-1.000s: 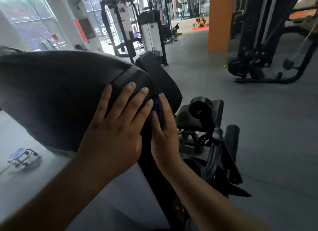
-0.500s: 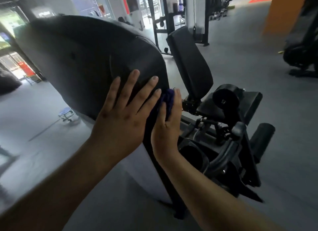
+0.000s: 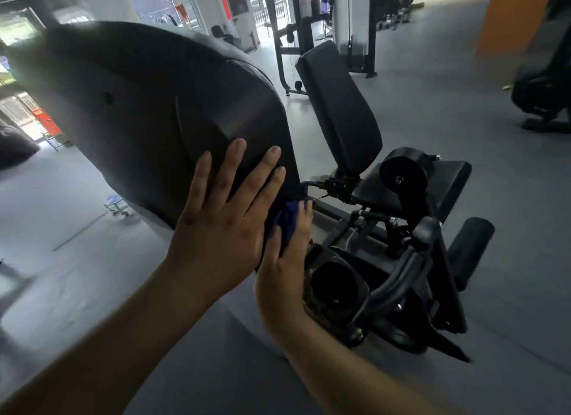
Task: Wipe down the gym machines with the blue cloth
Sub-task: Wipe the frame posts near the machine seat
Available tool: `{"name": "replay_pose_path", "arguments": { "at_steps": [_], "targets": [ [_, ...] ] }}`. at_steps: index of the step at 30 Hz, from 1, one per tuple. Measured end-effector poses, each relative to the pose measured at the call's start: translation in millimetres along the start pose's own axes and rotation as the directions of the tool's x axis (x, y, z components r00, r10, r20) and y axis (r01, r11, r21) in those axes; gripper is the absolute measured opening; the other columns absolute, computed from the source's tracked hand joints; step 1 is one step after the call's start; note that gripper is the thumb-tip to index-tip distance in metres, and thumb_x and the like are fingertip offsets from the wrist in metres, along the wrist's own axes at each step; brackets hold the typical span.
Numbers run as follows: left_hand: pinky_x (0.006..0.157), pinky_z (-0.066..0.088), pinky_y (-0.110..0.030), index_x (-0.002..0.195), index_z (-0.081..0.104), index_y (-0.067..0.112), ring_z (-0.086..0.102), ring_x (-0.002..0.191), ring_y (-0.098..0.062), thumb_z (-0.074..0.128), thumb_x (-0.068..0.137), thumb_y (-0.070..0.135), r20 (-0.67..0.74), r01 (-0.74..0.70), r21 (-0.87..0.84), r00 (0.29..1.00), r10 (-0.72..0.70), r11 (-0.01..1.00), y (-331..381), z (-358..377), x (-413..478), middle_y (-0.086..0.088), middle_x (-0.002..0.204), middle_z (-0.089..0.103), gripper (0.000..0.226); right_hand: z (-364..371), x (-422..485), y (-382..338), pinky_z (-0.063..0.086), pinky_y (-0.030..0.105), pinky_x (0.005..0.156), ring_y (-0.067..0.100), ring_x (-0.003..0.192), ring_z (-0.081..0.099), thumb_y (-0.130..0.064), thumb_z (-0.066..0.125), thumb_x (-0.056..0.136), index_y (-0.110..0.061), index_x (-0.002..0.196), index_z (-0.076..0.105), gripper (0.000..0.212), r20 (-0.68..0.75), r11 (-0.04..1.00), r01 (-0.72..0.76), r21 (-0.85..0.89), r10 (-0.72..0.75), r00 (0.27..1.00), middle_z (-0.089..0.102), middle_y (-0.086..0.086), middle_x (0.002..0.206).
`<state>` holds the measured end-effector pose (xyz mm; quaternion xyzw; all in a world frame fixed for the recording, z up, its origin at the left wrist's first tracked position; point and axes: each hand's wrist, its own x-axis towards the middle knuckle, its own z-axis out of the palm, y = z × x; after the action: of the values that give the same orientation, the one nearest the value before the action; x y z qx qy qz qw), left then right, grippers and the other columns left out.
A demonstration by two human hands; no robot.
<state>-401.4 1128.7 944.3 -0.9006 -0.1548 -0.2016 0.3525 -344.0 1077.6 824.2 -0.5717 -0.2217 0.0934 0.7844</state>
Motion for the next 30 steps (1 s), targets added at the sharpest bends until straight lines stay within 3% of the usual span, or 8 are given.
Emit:
{"name": "replay_pose_path", "arguments": {
  "at_steps": [5,7,11,17,20,23,27,30],
  "targets": [
    [0.133,0.001,-0.068,0.176,0.015,0.02,-0.016,0.167,-0.039,0.037,0.114,0.034,-0.011,-0.004,0.004,1.0,0.004,1.0,2.8,5.2,-0.8,-0.001,0.184,-0.002,0.068,-10.6,54.3,13.4,0.036,0.034,0.125,-0.007,0.149,0.04,-0.046,0.042,0.115,-0.04,0.166,0.035,0.052,-0.086,0.991,-0.134,0.006,0.134,0.987,0.044,-0.018,0.163],
    [0.133,-0.001,-0.068,0.176,0.013,0.02,-0.017,0.167,-0.04,0.038,0.113,0.035,-0.008,-0.005,0.008,1.0,0.005,1.0,3.2,7.6,-1.2,-0.002,0.184,-0.004,0.069,-10.5,55.7,13.8,0.034,0.028,0.125,-0.012,0.147,0.038,-0.044,0.04,0.116,-0.037,0.167,0.034,0.051,-0.092,0.99,-0.139,0.002,0.139,0.986,0.043,-0.019,0.164],
    [0.132,-0.008,-0.068,0.176,0.01,0.021,-0.022,0.167,-0.037,0.014,0.115,0.044,-0.002,-0.004,0.02,1.0,0.004,1.0,6.2,12.1,-2.0,-0.001,0.184,-0.006,0.066,-5.5,1.8,21.5,0.028,0.043,0.132,-0.001,0.161,0.023,-0.044,0.042,0.114,-0.045,0.17,0.016,0.062,0.01,0.997,-0.08,0.019,0.08,0.997,0.023,-0.023,0.175],
    [0.132,-0.008,-0.068,0.176,0.007,0.021,-0.017,0.168,-0.036,0.035,0.115,0.044,-0.009,-0.02,0.025,1.0,0.021,0.999,5.5,16.0,-3.9,0.0,0.184,-0.006,0.071,-11.9,53.4,21.0,0.039,0.043,0.126,0.001,0.148,0.046,-0.047,0.04,0.115,-0.037,0.163,0.039,0.049,-0.095,0.987,-0.16,-0.006,0.159,0.983,0.05,-0.016,0.16],
    [0.132,-0.009,-0.067,0.176,0.007,0.021,-0.018,0.168,-0.036,0.032,0.114,0.046,-0.012,-0.017,0.026,1.0,0.018,1.0,6.9,17.0,-3.0,0.0,0.184,-0.008,0.071,-7.5,20.2,19.8,0.032,0.044,0.131,-0.003,0.156,0.032,-0.048,0.04,0.115,-0.045,0.169,0.022,0.057,-0.034,0.988,-0.154,0.014,0.155,0.987,0.034,-0.023,0.17],
    [0.132,-0.009,-0.068,0.176,0.007,0.021,-0.017,0.168,-0.036,0.03,0.113,0.047,-0.017,-0.019,0.04,1.0,0.02,0.999,8.5,21.0,-5.7,-0.001,0.184,-0.008,0.072,-4.7,-14.6,27.6,0.021,0.049,0.134,0.004,0.165,0.01,-0.054,0.034,0.112,-0.055,0.167,0.003,0.064,0.016,0.981,-0.149,-0.124,0.152,0.988,0.011,-0.023,0.178],
    [0.132,-0.006,-0.068,0.176,0.009,0.022,-0.016,0.168,-0.035,0.036,0.114,0.045,-0.029,-0.028,0.021,0.999,0.028,0.999,7.2,21.1,-6.5,0.0,0.184,-0.006,0.072,-9.7,35.5,24.7,0.035,0.043,0.129,-0.004,0.151,0.039,-0.047,0.038,0.114,-0.043,0.165,0.033,0.051,-0.105,0.972,-0.234,0.024,0.235,0.966,0.042,-0.019,0.166],
    [0.132,-0.006,-0.068,0.176,0.01,0.022,-0.015,0.168,-0.035,0.04,0.113,0.044,-0.04,-0.025,0.002,0.999,0.026,1.0,7.8,21.6,-6.9,0.0,0.184,-0.005,0.073,-17.4,46.2,18.1,0.044,0.041,0.122,-0.003,0.14,0.052,-0.04,0.039,0.117,-0.04,0.159,0.043,0.042,-0.071,0.968,-0.246,-0.047,0.242,0.968,0.055,-0.017,0.154]
  ]
}}
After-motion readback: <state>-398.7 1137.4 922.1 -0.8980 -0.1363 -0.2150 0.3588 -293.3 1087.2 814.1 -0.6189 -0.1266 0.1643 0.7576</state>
